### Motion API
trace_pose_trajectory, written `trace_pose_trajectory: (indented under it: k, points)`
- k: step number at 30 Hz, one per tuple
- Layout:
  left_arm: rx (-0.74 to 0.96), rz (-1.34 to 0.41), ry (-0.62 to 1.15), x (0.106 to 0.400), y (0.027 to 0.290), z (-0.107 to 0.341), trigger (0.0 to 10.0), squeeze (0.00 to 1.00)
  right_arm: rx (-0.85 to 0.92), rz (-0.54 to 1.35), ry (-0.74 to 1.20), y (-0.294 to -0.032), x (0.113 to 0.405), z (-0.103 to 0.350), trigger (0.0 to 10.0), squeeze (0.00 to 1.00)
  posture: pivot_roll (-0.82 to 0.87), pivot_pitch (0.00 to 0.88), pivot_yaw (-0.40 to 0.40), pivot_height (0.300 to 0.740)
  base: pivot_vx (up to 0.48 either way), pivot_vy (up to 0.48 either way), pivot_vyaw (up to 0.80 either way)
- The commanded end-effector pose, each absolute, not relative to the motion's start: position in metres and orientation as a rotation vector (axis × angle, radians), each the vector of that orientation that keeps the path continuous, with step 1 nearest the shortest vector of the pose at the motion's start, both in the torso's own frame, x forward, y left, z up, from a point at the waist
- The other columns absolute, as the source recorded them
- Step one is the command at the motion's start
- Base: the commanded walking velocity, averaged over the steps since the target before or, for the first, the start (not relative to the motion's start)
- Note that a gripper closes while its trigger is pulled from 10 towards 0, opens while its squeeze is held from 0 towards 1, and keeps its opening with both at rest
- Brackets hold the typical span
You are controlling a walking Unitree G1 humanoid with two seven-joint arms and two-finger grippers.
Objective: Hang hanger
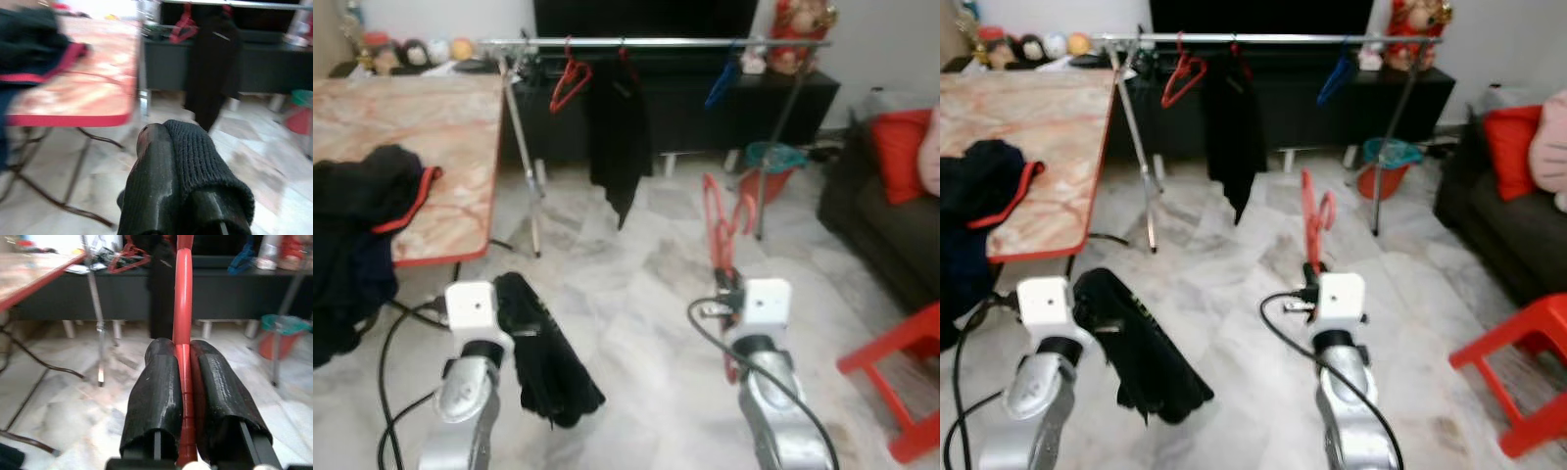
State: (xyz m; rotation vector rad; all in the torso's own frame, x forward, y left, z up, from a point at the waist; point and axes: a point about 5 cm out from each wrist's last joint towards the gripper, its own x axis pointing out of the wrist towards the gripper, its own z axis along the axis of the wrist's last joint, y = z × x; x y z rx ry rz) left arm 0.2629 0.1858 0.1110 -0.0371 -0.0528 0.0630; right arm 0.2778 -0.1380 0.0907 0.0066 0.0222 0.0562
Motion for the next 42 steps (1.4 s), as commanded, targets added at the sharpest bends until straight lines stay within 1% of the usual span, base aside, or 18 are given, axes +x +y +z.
trace_pose_trajectory:
  k: [1, 10, 13, 14, 15, 17, 21, 25, 28, 30, 31, 32, 33, 34, 35, 39, 41, 42]
  points:
    - [-0.044, 0.053, -0.091, 0.264, 0.182, 0.12, 10.0, 0.0, -0.007, 0.02, 0.014, -0.15, 0.279, 0.091, 10.0, 0.0, 0.05, 0.0, -0.036, 0.74, 0.0, 0.0, 0.8]
    - [-0.036, 0.054, -0.089, 0.262, 0.183, 0.12, 10.0, 0.0, -0.021, -0.022, 0.035, -0.165, 0.28, 0.085, 10.0, 0.0, 0.06, 0.0, -0.037, 0.74, 0.0, 0.0, 0.79]
    - [-0.022, 0.04, -0.091, 0.264, 0.182, 0.12, 10.0, 0.0, 0.006, -0.134, 0.106, -0.185, 0.28, 0.067, 10.0, 0.0, 0.06, 0.0, -0.034, 0.74, 0.0, 0.0, 0.0]
    - [-0.02, 0.035, -0.092, 0.264, 0.182, 0.121, 10.0, 0.0, -0.01, -0.157, 0.147, -0.191, 0.279, 0.057, 10.0, 0.0, 0.06, 0.0, -0.029, 0.74, 0.0, 0.0, 0.0]
    - [-0.02, 0.035, -0.092, 0.264, 0.182, 0.121, 10.0, 0.0, -0.01, -0.157, 0.147, -0.191, 0.279, 0.057, 10.0, 0.0, 0.06, 0.0, -0.029, 0.74, 0.0, 0.0, 0.0]
    - [-0.015, 0.02, -0.09, 0.264, 0.181, 0.121, 10.0, 0.0, -0.06, -0.189, 0.259, -0.201, 0.273, 0.033, 10.0, 0.0, 0.06, 0.0, -0.029, 0.74, 0.0, 0.0, 0.0]
    - [-0.007, 0.015, -0.092, 0.265, 0.182, 0.122, 10.0, 0.0, -0.099, -0.205, 0.378, -0.205, 0.264, 0.009, 10.0, 0.0, 0.05, 0.0, -0.021, 0.74, 0.0, 0.0, 0.0]
    - [0.0, 0.013, -0.095, 0.266, 0.183, 0.124, 10.0, 0.0, -0.094, -0.199, 0.434, -0.204, 0.26, -0.004, 10.0, 0.0, 0.05, 0.0, -0.019, 0.74, 0.0, 0.0, 0.0]
    - [0.01, 0.01, -0.103, 0.268, 0.186, 0.126, 10.0, 0.0, -0.096, -0.169, 0.552, -0.199, 0.25, -0.026, 10.0, 0.0, 0.06, 0.0, -0.013, 0.74, 0.0, 0.0, 0.0]
    - [0.009, 0.013, -0.103, 0.269, 0.189, 0.125, 10.0, 0.0, 0.012, -0.174, 0.636, -0.194, 0.239, -0.042, 10.0, 0.0, 0.08, 0.0, -0.017, 0.74, 0.0, 0.0, 0.0]
    - [0.009, 0.013, -0.103, 0.269, 0.189, 0.125, 10.0, 0.0, 0.012, -0.174, 0.636, -0.194, 0.239, -0.042, 10.0, 0.0, 0.08, 0.0, -0.017, 0.74, 0.0, 0.0, 0.0]
    - [0.005, 0.013, -0.106, 0.27, 0.188, 0.125, 10.0, 0.0, 0.061, -0.213, 0.697, -0.195, 0.229, -0.051, 10.0, 0.0, 0.09, 0.0, -0.025, 0.74, 0.0, 0.0, 0.0]
    - [0.003, 0.012, -0.11, 0.271, 0.188, 0.126, 10.0, 0.0, 0.08, -0.244, 0.722, -0.198, 0.224, -0.055, 10.0, 0.0, 0.11, 0.0, -0.029, 0.74, 0.0, 0.0, 0.0]
    - [-0.001, 0.013, -0.116, 0.272, 0.187, 0.127, 10.0, 0.0, 0.141, -0.291, 0.74, -0.201, 0.219, -0.058, 10.0, 0.0, 0.11, 0.0, -0.029, 0.74, 0.0, 0.0, 0.0]
    - [-0.018, 0.021, -0.131, 0.275, 0.187, 0.131, 10.0, 0.0, 0.194, -0.343, 0.786, -0.204, 0.207, -0.066, 10.0, 0.0, 0.1, 0.0, -0.023, 0.74, 0.0, 0.0, 0.0]
    - [-0.034, 0.002, -0.136, 0.281, 0.182, 0.132, 10.0, 0.0, 0.17, -0.316, 0.889, -0.203, 0.185, -0.08, 10.0, 0.0, 0.11, 0.0, -0.011, 0.74, 0.0, 0.0, 0.0]
    - [-0.022, -0.023, -0.14, 0.285, 0.175, 0.135, 10.0, 0.0, 0.159, -0.339, 0.942, -0.205, 0.171, -0.087, 10.0, 0.0, 0.11, 0.0, -0.011, 0.74, 0.0, 0.27, 0.0]
    - [-0.028, -0.023, -0.147, 0.286, 0.175, 0.137, 10.0, 0.0, 0.18, -0.36, 0.943, -0.205, 0.169, -0.087, 10.0, 0.0, 0.12, 0.0, -0.007, 0.74, 0.0, 0.27, 0.0]
